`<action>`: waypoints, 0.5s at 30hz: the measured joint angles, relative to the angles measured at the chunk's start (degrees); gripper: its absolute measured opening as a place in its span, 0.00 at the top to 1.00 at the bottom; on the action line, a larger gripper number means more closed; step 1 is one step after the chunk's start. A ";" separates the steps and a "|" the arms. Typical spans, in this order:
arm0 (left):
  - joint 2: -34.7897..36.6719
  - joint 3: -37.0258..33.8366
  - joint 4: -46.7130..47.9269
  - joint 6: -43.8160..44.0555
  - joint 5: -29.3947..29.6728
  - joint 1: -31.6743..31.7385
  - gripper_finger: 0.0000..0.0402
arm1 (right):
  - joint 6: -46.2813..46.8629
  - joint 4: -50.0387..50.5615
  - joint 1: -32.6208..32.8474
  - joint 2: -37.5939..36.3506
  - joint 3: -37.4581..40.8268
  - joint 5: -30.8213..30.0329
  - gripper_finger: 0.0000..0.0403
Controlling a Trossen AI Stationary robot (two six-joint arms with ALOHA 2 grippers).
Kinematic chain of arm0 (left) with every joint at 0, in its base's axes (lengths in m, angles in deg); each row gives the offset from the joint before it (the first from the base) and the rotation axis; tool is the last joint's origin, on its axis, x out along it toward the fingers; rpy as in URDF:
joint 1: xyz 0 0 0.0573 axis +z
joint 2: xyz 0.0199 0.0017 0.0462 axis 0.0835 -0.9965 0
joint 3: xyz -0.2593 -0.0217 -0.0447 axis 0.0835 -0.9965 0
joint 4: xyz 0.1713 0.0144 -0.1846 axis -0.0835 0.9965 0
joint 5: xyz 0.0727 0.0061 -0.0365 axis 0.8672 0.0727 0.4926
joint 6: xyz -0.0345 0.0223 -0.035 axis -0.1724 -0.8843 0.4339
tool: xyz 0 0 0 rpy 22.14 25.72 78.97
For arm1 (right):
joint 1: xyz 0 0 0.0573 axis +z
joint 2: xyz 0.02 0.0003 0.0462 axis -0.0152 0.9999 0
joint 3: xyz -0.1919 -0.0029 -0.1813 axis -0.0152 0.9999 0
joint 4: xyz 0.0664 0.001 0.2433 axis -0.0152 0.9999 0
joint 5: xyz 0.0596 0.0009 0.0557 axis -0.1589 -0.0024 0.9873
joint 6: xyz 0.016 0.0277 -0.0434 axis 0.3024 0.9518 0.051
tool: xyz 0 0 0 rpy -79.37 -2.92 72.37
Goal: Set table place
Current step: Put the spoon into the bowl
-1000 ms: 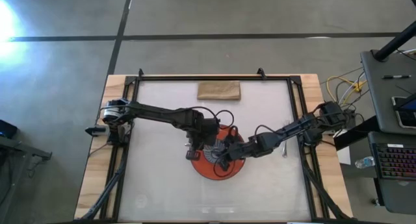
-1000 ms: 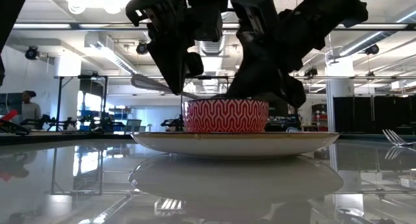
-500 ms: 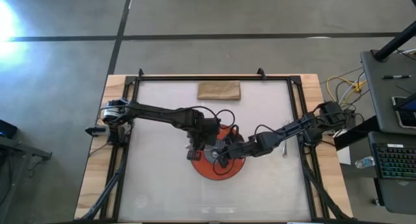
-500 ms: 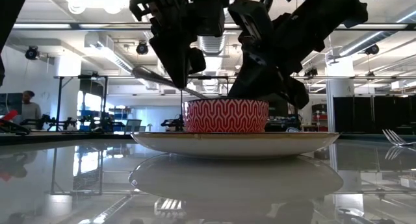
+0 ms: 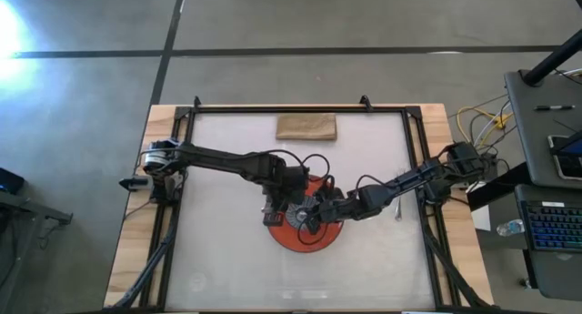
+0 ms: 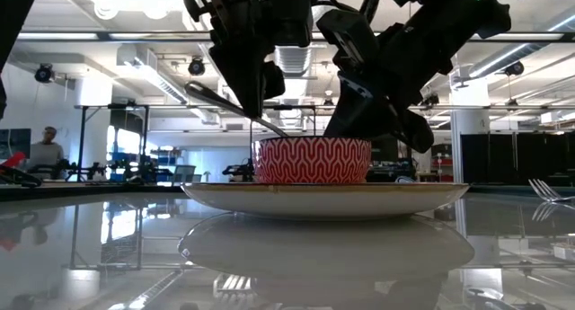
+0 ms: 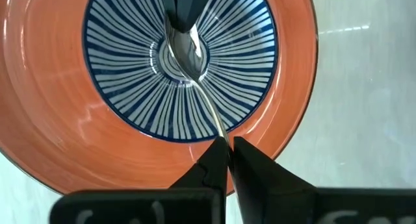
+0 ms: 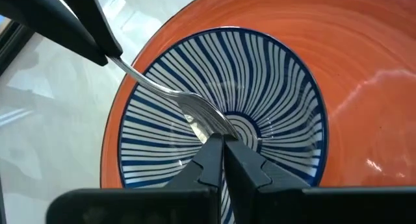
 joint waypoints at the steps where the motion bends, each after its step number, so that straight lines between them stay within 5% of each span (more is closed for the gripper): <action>1: 0.00 0.05 -0.03 -0.05 0.00 -0.05 1.00 | 0.02 0.10 0.02 0.00 0.00 0.01 0.98; 8: 0.00 -0.03 -0.52 -0.18 1.15 -0.56 0.99 | 0.03 0.25 0.00 0.00 0.00 0.01 0.98; 15: 0.00 -0.04 -1.62 1.23 1.66 -0.61 0.86 | 0.04 0.27 -0.02 0.00 0.00 -0.04 0.98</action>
